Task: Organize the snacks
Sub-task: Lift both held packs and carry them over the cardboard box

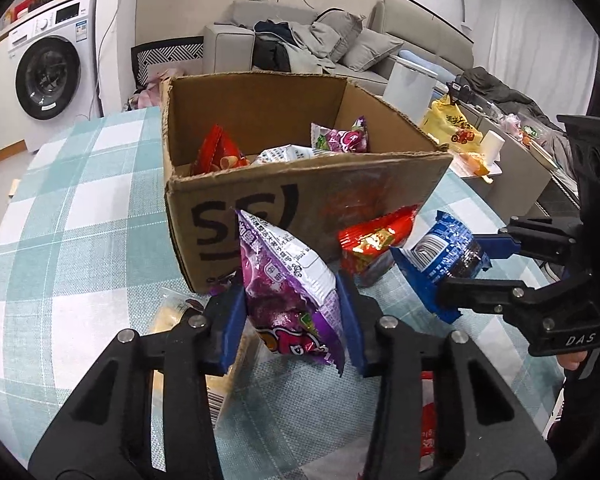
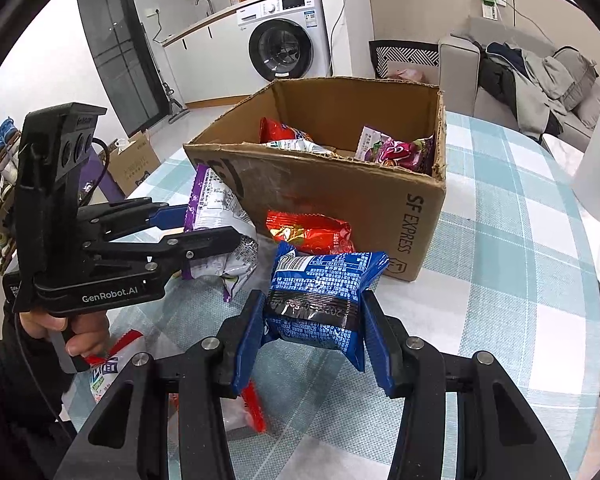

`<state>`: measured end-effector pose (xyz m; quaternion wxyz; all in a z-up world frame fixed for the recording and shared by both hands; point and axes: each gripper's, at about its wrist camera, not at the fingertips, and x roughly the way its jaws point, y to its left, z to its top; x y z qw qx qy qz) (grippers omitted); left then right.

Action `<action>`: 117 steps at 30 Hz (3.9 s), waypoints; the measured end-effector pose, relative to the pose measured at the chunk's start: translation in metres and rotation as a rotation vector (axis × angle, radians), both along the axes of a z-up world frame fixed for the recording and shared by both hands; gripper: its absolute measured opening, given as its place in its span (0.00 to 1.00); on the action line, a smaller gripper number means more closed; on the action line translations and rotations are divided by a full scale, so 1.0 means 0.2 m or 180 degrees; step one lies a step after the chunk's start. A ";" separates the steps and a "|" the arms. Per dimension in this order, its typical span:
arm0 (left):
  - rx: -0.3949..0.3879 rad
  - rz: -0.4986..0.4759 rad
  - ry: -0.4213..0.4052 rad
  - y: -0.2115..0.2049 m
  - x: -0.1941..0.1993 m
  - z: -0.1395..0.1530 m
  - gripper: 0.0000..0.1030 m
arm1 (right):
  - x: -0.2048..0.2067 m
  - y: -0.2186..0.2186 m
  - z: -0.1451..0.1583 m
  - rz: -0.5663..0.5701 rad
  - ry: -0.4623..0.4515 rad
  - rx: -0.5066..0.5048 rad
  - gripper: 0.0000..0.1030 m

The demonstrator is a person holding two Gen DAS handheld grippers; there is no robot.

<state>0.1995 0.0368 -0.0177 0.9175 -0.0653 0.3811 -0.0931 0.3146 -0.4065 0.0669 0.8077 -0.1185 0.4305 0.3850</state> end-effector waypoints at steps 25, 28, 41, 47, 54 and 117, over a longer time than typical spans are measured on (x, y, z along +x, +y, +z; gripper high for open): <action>-0.0096 -0.0032 -0.0343 0.05 -0.21 0.21 0.38 | -0.01 -0.09 0.17 -0.0101 -0.0163 0.0415 0.46; -0.0109 -0.0018 -0.0406 0.06 -0.24 0.27 0.38 | -0.01 -0.11 0.20 -0.0140 -0.0199 0.0495 0.46; -0.0165 0.0079 -0.0647 0.12 -0.39 0.44 0.38 | -0.01 -0.18 0.31 -0.0368 -0.0398 0.0824 0.46; -0.0145 0.0125 -0.0728 0.13 -0.42 0.52 0.38 | -0.02 -0.20 0.35 -0.0452 -0.0441 0.0870 0.46; -0.0141 0.0198 -0.0805 0.15 -0.42 0.60 0.38 | -0.01 -0.20 0.37 -0.0505 -0.0500 0.0907 0.46; 0.0111 0.0483 -0.0536 0.14 0.48 0.42 0.38 | 0.50 0.17 0.23 -0.0687 -0.0206 0.0756 0.47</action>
